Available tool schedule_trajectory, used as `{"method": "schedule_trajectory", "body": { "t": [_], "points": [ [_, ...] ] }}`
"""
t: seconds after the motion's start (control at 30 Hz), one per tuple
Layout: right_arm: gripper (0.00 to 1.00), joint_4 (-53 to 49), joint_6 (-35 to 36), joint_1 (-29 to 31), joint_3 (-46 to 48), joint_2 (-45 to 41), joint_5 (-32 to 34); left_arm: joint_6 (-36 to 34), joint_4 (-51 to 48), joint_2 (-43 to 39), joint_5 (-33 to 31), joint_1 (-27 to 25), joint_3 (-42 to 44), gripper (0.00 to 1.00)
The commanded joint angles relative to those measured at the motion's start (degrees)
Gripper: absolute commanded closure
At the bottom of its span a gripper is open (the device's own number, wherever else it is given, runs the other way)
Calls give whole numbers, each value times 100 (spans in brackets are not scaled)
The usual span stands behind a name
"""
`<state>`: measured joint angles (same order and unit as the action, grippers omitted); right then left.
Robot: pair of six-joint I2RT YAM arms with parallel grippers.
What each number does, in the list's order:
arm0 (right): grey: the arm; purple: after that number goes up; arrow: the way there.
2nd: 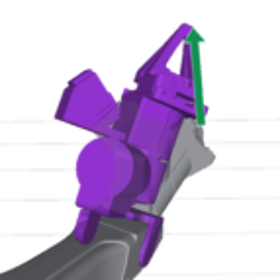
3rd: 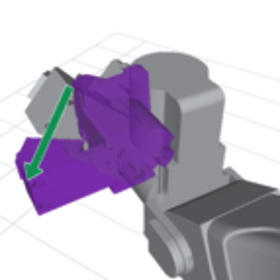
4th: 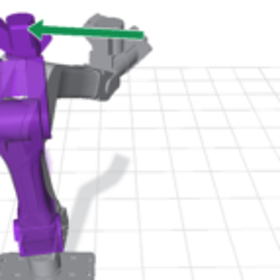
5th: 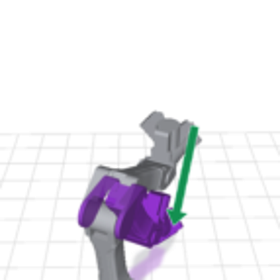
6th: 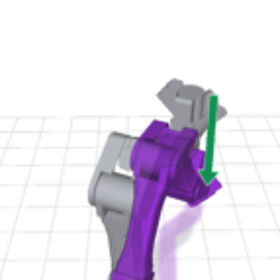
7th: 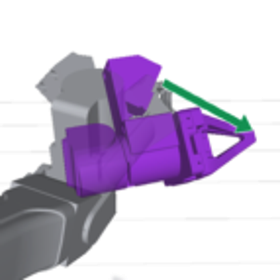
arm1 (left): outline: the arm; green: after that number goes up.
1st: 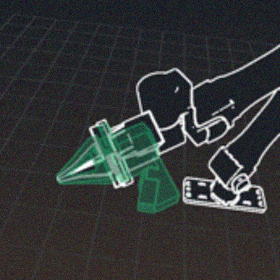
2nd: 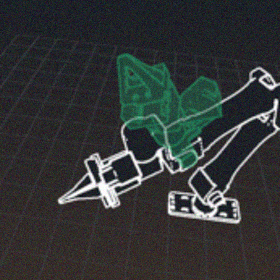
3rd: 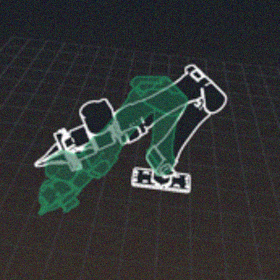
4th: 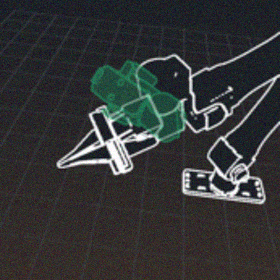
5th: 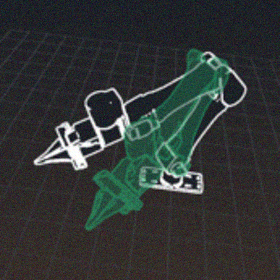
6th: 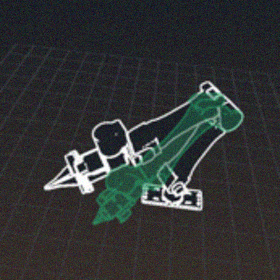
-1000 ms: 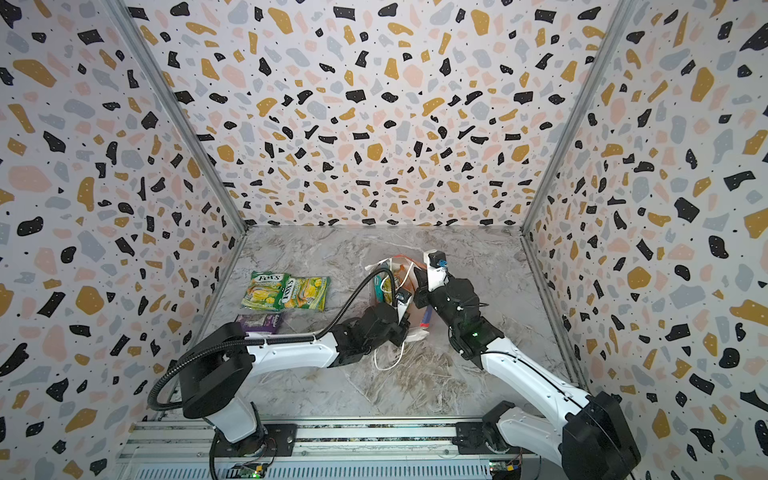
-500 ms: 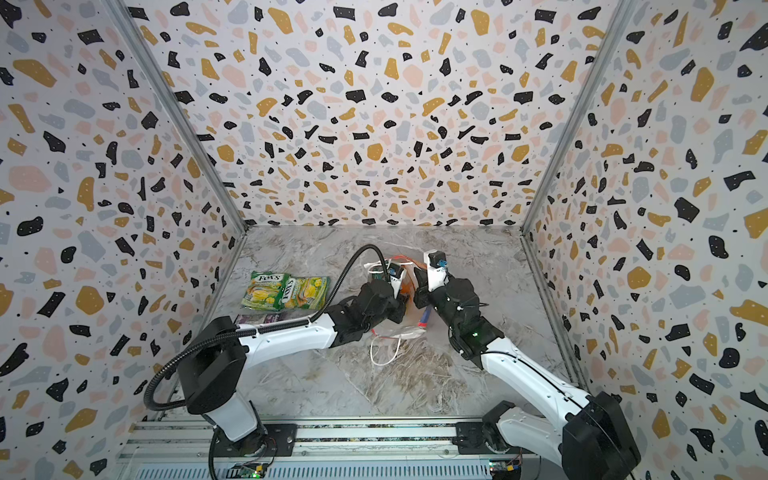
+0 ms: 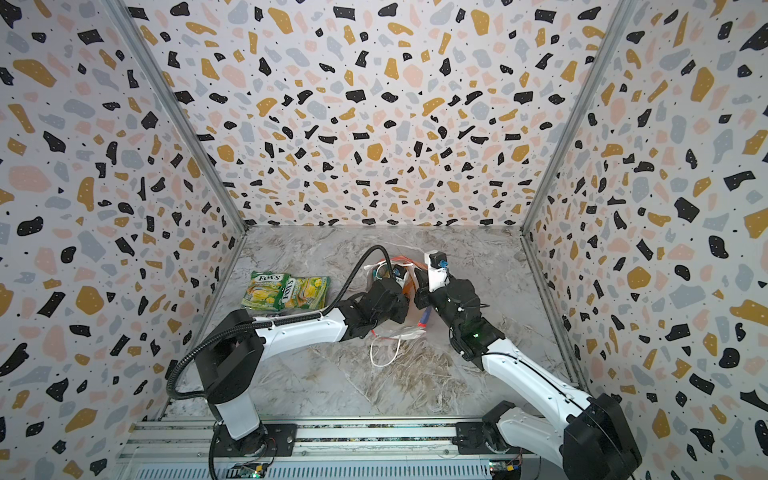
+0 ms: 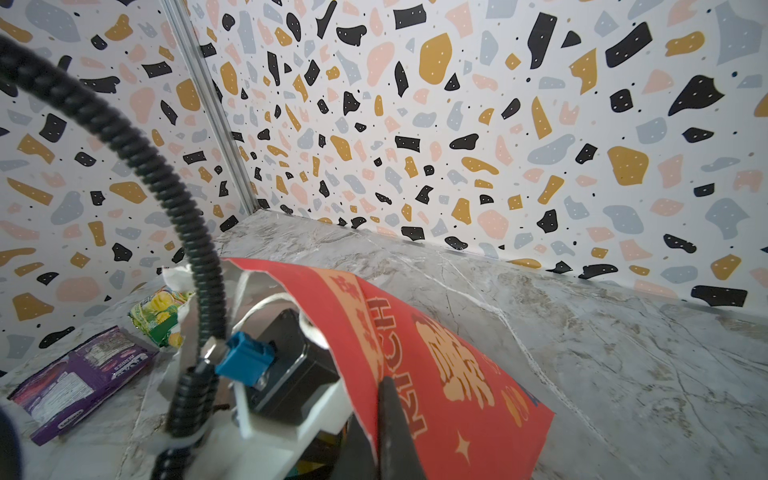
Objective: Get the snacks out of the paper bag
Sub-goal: 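Reach down inside the bag and close the left gripper on the orange pack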
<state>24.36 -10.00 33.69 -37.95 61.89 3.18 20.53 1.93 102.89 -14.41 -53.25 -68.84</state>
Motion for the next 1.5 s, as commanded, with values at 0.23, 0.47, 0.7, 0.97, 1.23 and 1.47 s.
{"method": "schedule_trajectory", "body": {
  "t": [0.23,0.47,0.7,0.97,1.23,1.47],
  "points": [
    [100,201,-46,-21,7,-212,-31,291,-185,118,-305,123,-309,58],
    [100,210,-63,-23,7,-195,-73,332,-415,-67,-456,122,-322,56],
    [100,220,-71,-21,3,-177,-114,412,-506,-183,-531,128,-251,55],
    [100,226,-71,-25,16,-168,-92,325,-225,30,-221,123,-325,54],
    [100,224,-64,-23,16,-151,-68,241,-34,377,35,123,-538,56],
    [100,235,-84,-23,29,-151,-89,205,136,729,79,122,-717,57]
  ]
}}
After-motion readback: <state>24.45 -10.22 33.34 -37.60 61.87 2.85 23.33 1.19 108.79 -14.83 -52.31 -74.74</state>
